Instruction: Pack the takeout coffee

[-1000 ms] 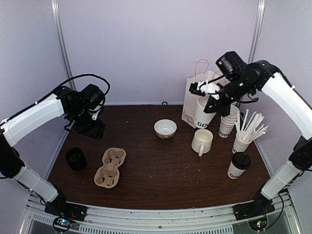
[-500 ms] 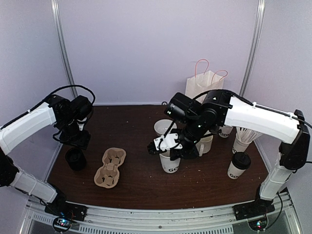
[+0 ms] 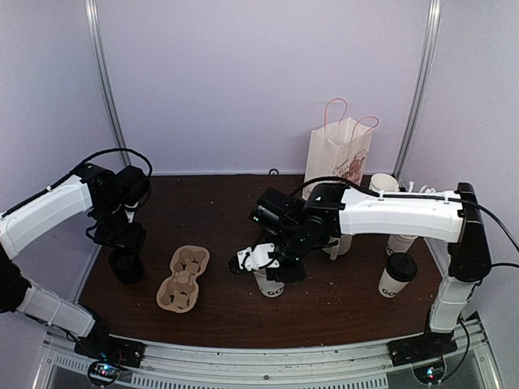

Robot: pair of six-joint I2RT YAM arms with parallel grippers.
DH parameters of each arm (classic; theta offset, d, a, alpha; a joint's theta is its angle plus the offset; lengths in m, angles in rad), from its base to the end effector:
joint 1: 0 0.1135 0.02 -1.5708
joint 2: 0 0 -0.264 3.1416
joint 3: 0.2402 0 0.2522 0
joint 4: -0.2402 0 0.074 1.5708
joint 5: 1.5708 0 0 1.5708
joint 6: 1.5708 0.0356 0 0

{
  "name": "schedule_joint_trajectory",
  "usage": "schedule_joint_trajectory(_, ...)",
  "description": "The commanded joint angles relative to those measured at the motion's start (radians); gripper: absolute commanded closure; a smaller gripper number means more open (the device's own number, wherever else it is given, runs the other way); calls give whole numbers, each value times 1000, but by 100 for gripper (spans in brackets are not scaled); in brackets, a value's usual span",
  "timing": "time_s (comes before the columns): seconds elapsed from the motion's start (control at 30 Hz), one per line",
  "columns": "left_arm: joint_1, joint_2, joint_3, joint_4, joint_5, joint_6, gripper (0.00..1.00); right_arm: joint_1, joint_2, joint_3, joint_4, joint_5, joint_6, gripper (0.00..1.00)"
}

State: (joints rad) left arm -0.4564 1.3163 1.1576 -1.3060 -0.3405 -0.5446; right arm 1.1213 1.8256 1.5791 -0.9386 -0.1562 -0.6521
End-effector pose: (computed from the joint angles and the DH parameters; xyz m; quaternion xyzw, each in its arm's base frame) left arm 0.1994 -0.0847 0.2826 -0.0524 0.9828 0.1234 0.1270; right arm 0.1600 0.3445 0.2662 -0.7678 0.6068 0.1189 0.1680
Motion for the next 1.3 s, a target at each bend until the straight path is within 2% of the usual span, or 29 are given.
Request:
schedule_joint_trajectory(0.0,23,-20,-20,21,-18,-10,19,5,4,7,16,-6,20,87)
schedule_joint_trajectory(0.17,28,-18,-21,27,-13,3,19,4,-9,36,-56,-52,20,70)
schedule_joint_trajectory(0.37,30,-28,-14,13,29,3,25,-33,-80,171,-232,-210,21,57)
schedule_joint_trajectory(0.5,42,-25,-15,-2,51,7,28,-79,-105,243,-342,-324,7,56)
schedule_joint_trajectory(0.77,100,11,-53,68,172,58,47,-121,-149,178,-319,-318,22,56)
schedule_joint_trajectory(1.1,173,126,-46,128,180,143,63,-126,-149,130,-293,-272,25,56)
schedule_joint_trajectory(1.27,182,153,-81,161,172,153,68,-127,-142,119,-284,-249,22,56)
